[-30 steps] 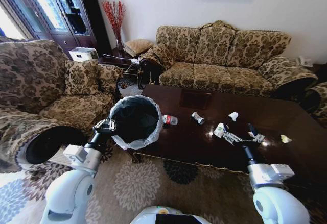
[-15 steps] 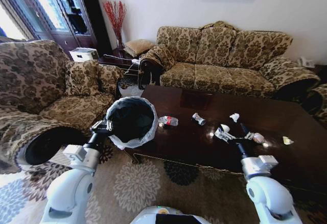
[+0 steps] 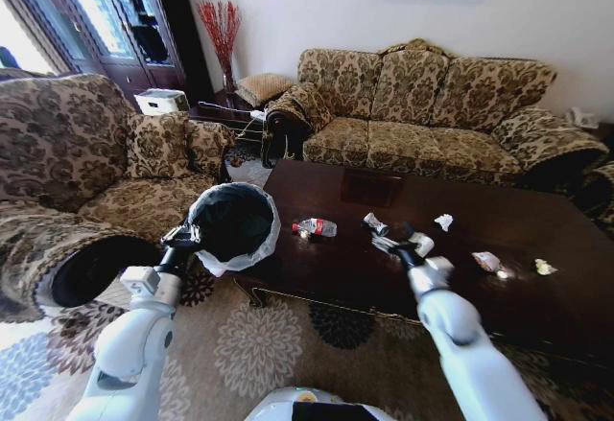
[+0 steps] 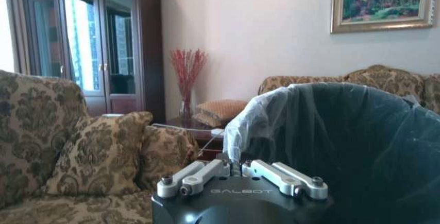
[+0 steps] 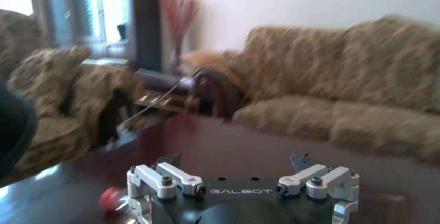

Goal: Move to the front of the table and place the trash on the table into the trash bin.

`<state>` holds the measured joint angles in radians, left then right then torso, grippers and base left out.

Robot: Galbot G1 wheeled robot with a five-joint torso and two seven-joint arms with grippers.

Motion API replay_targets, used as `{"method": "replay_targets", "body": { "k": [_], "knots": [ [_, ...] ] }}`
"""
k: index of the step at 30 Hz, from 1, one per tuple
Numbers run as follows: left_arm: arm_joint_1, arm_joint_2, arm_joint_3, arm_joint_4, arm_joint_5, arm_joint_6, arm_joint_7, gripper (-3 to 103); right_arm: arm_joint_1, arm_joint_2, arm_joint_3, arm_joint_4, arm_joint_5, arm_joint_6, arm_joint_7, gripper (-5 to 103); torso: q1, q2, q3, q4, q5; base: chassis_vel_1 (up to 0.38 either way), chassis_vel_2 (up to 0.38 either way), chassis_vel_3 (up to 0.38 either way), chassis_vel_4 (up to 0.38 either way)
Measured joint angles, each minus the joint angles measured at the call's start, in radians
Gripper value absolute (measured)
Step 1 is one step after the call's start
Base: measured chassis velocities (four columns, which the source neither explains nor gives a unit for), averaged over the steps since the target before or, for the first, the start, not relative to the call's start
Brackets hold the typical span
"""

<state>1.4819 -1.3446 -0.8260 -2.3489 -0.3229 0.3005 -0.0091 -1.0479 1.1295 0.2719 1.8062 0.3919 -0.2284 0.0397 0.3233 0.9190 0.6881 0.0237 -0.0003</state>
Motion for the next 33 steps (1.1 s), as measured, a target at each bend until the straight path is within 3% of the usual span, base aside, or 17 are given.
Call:
{"method": "replay_targets", "body": {
  "k": [5,8,14,16,25,33],
  "knots": [
    [-0.009,0.000,0.004,-0.001,-0.008,0.010,-0.011,3,0.134,0.001,-0.127,-0.148,0.069,0.003,-0.022,100,0.000,0.000,0.000,-0.0006,0.0002,0.000,0.000,0.000,0.000],
    [-0.030,0.013,0.008,0.022,-0.008,0.019,-0.027,3,0.348,-0.008,-0.270,-0.339,0.154,0.018,-0.117,100,0.000,0.000,0.000,0.0001,0.0001,0.000,0.000,0.000,0.000],
    [-0.046,0.039,0.011,0.051,-0.010,0.022,-0.030,3,0.505,-0.055,-0.405,-0.448,0.263,-0.005,-0.247,100,0.000,0.000,0.000,-0.0006,0.0000,0.000,0.000,0.000,0.000],
    [-0.053,0.051,0.012,0.055,-0.020,0.024,-0.030,3,0.592,-0.092,-0.497,-0.499,0.323,-0.016,-0.304,100,0.000,0.000,0.000,-0.0005,0.0002,0.000,0.000,0.000,0.000],
    [-0.055,0.054,0.018,0.056,-0.040,0.026,-0.019,3,0.720,-0.150,-0.628,-0.583,0.305,-0.015,-0.402,100,0.000,0.000,0.000,-0.0005,0.0003,0.000,0.000,0.000,0.000],
    [-0.062,0.054,0.017,0.063,-0.052,0.026,-0.010,3,0.763,-0.141,-0.671,-0.635,0.240,-0.006,-0.454,100,0.000,0.000,0.000,-0.0002,0.0002,0.000,0.000,0.000,0.000]
  ]
}}
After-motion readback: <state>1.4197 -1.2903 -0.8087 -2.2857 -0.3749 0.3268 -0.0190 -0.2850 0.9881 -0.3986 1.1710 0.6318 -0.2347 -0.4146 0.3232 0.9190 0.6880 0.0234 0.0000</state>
